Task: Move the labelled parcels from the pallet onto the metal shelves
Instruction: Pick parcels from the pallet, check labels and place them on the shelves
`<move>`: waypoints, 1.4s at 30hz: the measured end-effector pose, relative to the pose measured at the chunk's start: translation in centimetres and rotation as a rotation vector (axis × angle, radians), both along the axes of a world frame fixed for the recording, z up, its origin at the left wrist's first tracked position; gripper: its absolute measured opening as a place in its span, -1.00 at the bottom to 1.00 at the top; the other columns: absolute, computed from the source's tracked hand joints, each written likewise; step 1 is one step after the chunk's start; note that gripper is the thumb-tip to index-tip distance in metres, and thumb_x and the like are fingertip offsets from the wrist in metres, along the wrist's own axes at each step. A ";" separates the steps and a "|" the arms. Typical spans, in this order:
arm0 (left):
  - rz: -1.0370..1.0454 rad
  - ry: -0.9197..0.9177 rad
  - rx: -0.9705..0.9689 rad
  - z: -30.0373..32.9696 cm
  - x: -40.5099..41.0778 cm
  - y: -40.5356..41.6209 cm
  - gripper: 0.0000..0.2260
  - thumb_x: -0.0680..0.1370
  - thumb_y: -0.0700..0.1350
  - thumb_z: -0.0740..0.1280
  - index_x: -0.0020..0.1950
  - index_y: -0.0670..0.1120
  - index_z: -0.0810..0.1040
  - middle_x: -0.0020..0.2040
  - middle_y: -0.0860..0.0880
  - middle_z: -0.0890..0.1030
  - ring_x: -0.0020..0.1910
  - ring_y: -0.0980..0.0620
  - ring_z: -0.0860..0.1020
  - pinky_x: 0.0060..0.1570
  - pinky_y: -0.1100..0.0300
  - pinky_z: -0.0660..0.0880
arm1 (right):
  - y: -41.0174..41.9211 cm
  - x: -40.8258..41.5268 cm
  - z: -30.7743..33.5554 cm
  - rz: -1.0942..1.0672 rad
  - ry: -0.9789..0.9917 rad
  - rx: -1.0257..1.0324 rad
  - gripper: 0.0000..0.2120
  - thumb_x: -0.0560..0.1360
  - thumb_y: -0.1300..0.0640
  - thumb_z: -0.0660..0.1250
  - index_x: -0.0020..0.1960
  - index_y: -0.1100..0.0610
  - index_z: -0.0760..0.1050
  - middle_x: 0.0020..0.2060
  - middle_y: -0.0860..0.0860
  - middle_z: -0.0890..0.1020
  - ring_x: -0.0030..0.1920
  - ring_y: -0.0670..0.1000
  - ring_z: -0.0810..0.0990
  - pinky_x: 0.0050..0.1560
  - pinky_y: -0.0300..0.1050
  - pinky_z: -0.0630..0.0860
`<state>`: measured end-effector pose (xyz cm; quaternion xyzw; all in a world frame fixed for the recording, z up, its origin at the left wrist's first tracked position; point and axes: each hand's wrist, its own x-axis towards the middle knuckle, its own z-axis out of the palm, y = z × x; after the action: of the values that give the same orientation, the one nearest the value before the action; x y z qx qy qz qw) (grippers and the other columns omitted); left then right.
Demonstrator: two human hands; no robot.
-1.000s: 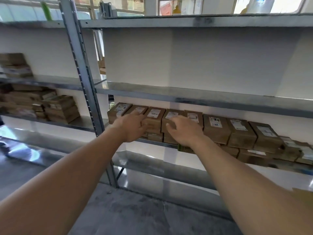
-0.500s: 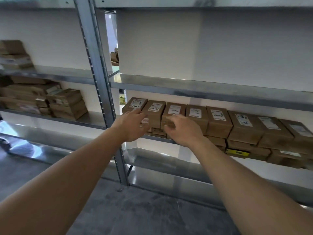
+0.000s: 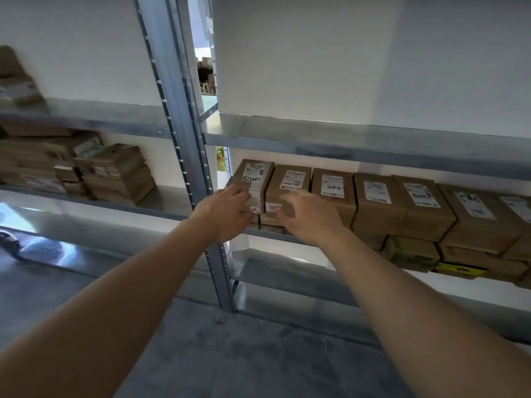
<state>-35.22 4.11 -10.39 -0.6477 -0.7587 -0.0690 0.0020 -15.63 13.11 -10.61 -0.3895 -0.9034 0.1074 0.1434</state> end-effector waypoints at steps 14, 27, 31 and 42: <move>0.039 -0.114 -0.119 -6.5 -10.0 12.4 -0.48 0.62 0.09 0.22 0.59 0.15 0.23 0.60 0.05 0.21 0.53 -0.15 0.27 0.38 -0.23 0.43 | 13.5 -11.9 -6.5 0.081 -0.063 -0.086 -0.60 0.56 -0.19 0.25 0.32 -0.05 0.53 0.15 -0.08 0.56 0.09 0.01 0.57 -0.02 0.01 0.58; -0.125 -0.153 -0.182 -12.5 -18.9 19.8 -0.44 0.57 0.11 0.20 0.58 0.15 0.21 0.58 -0.07 0.17 0.55 -0.21 0.18 0.45 -0.27 0.34 | 17.4 -19.7 -10.7 -0.034 -0.135 -0.141 -0.55 0.59 -0.13 0.30 0.40 0.04 0.47 0.35 0.00 0.47 0.21 0.08 0.55 0.23 0.09 0.50; -0.189 -0.179 -0.181 -14.3 -20.9 21.4 -0.42 0.50 0.22 -0.01 0.52 0.13 0.25 0.53 -0.12 0.22 0.48 -0.23 0.27 0.37 -0.26 0.43 | 17.3 -21.4 -11.5 -0.102 -0.100 -0.160 -0.57 0.59 -0.07 0.31 0.42 0.04 0.46 0.37 0.00 0.47 0.24 0.07 0.55 0.21 0.04 0.53; -0.075 -0.593 -0.156 -17.5 -22.9 24.1 -0.50 0.70 0.12 0.11 0.63 0.23 0.05 0.61 -0.22 0.07 0.55 -0.33 0.22 0.50 -0.19 0.29 | 18.3 -24.6 -14.5 -0.348 0.032 -0.109 -0.89 0.62 0.05 0.30 0.07 -0.02 0.60 0.18 -0.06 0.53 0.15 -0.01 0.55 0.28 0.08 0.32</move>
<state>-58.13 28.16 -27.86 -0.6251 -0.7047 -0.1966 -0.2719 -40.25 31.46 -25.12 -0.5455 -0.8128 0.1358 0.1527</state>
